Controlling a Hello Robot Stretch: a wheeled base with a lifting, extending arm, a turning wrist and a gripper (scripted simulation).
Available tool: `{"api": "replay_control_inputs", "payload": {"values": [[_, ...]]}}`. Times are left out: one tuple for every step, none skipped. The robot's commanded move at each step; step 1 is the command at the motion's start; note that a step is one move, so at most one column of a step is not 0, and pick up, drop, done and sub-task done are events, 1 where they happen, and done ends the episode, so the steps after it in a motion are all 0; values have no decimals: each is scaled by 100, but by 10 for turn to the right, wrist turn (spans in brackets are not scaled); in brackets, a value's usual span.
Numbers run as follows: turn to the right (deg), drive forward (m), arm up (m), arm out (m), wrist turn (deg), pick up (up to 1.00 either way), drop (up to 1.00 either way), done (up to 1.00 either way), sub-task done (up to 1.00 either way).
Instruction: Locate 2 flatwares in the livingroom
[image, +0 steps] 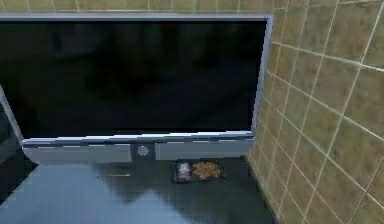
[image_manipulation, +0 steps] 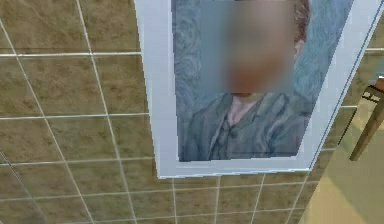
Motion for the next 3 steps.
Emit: {"api": "replay_control_inputs", "payload": {"values": [[450,0,0,0,0,0,0,0,0],[450,0,0,0,0,0,0,0,0],[450,0,0,0,0,0,0,0,0]]}}
